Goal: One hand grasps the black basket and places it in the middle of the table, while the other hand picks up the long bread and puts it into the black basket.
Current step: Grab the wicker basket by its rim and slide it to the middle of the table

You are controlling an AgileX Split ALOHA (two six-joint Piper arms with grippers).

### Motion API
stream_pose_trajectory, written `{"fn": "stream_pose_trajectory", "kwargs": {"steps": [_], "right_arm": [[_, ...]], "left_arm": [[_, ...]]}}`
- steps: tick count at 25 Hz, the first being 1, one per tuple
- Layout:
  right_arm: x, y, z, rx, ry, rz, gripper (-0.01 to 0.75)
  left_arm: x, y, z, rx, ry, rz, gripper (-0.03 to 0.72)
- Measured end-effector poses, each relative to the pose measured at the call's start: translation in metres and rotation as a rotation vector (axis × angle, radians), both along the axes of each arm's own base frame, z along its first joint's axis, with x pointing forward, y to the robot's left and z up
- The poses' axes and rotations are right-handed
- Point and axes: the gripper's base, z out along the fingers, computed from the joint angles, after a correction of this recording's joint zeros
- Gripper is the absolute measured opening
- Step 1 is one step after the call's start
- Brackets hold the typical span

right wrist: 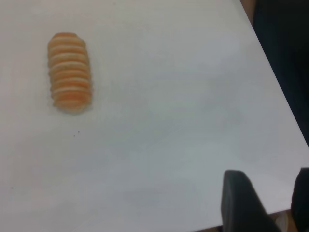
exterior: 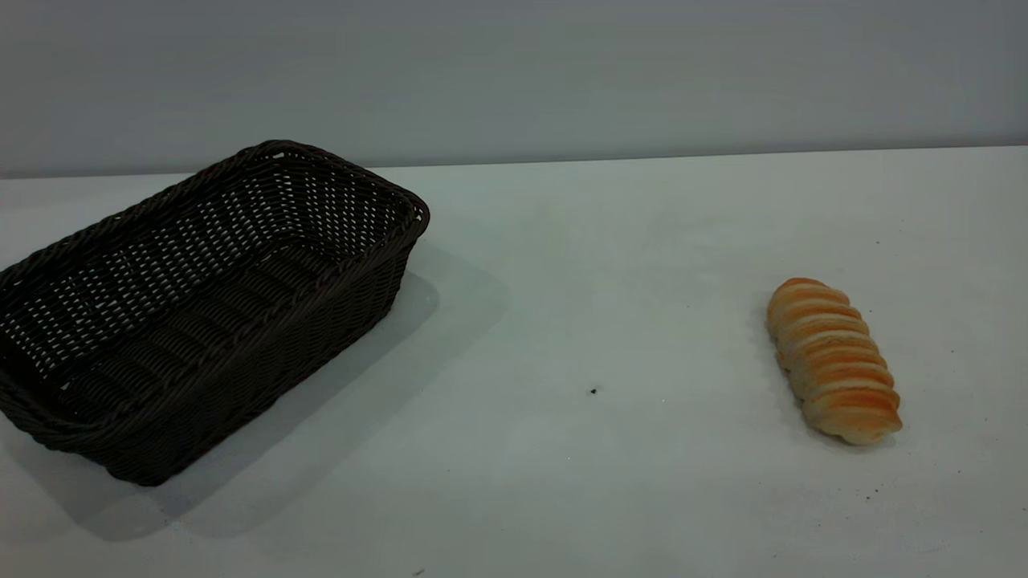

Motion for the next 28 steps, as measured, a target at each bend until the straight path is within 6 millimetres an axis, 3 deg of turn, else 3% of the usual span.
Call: {"fn": "stream_pose_trajectory", "kwargs": {"steps": [16,28], "right_arm": [[0.0000,0.0000,0.0000,0.000,0.000,0.000,0.239],[0.0001,0.0000,0.0001,0.000,-0.001,0.000,0.239]], "left_arm": [[0.0000,0.0000,0.0000,0.000,0.000,-0.001,0.544],[0.0003,0.0034,0.0000,0.001,0.000,-0.201,0.544]]}}
